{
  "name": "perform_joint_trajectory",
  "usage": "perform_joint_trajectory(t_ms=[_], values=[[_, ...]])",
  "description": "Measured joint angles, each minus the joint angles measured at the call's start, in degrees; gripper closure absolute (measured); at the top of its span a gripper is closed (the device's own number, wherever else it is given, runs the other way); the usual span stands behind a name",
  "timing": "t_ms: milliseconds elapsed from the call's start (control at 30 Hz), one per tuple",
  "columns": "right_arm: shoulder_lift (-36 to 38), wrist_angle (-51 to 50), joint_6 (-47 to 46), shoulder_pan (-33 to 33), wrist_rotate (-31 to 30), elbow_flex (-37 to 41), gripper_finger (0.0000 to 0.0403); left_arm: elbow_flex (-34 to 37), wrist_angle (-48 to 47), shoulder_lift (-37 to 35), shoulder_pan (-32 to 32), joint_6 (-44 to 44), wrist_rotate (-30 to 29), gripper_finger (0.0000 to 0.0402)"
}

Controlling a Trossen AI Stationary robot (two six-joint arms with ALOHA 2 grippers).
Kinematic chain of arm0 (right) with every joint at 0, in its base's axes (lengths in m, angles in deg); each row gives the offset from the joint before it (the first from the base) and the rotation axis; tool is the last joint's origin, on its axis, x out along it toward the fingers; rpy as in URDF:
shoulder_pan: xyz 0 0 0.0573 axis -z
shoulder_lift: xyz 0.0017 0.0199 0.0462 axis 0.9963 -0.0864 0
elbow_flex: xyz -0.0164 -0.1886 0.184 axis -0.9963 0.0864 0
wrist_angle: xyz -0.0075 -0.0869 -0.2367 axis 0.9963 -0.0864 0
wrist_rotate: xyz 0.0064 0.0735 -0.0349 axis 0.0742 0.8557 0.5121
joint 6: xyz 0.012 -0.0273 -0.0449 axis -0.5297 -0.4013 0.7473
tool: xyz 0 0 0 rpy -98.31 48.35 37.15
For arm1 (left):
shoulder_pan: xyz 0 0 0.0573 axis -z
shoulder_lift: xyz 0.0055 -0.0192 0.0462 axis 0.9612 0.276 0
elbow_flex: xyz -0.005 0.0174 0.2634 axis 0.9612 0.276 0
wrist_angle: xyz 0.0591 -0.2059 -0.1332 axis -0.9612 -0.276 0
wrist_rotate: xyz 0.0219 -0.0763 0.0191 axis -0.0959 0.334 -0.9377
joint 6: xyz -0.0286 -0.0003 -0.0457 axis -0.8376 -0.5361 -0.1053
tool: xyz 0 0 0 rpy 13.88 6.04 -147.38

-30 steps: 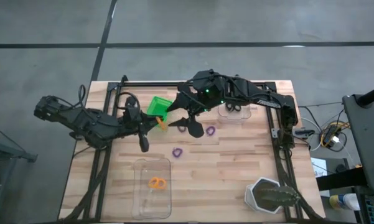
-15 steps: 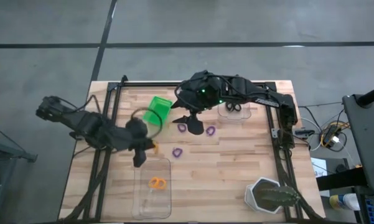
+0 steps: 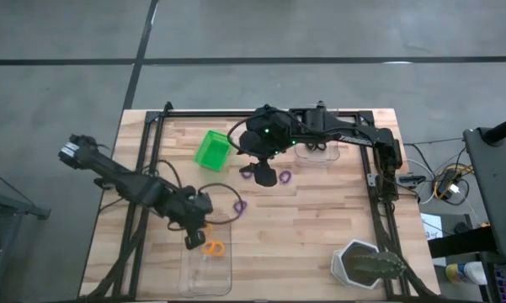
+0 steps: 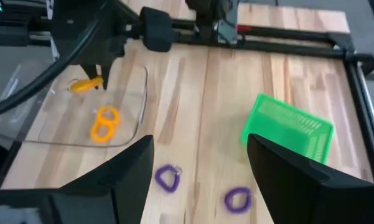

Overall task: Sort spring keychains
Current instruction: Put the yellow spring keychain into the bottom transparent bin, then put the top right purple spring keychain into the green bin

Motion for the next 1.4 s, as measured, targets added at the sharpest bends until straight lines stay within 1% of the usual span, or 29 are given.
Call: perform_joint_trajectory(t_ms=[67,267,300,567,667,800,933,1033,1267,1400], values=[[0.0,-0.83,-0.03,0.0,0.02,0.66,0.0155,1.69,2.11,1.1,0.59,-0.63,1.79,0.039],[-0.01,-2.25,-0.01,0.0,0.05,4.16,0.0158,7.42,10.62,4.23,1.04,-2.76,10.36,0.039],[0.0,-2.31,-0.01,0.0,0.04,4.77,0.0157,8.24,11.2,4.87,1.04,-2.85,11.0,0.039],[-0.02,-2.27,-0.21,-0.02,0.2,9.23,0.0161,12.52,12.69,8.97,0.97,-2.71,13.49,0.0388],[-0.02,-2.25,-0.21,0.04,0.2,9.84,0.0163,13.44,14.81,10.52,0.84,-2.6,16.14,0.0385],[-0.02,-2.14,-0.15,0.04,0.19,9.81,0.0162,13.68,15.85,11.7,0.73,-3.14,16.36,0.0383],[-0.02,-1.72,0.03,0.04,0.2,9.74,0.0161,13.68,16.18,12.47,-0.27,-5.66,17.43,0.038],[-0.02,-1.72,0.05,0.02,0.18,9.74,0.0163,13.42,16.53,12.22,-0.96,-4.83,19.02,0.0366],[-0.02,-1.72,0.21,0.02,0.17,9.74,0.0159,13.3,16.63,11.1,-1.81,-5.45,20.05,0.0304],[-0.02,-1.84,0.17,0.02,0.17,9.74,0.0161,11.82,16.52,9.78,-1.85,-5.58,22.56,0.0282]])
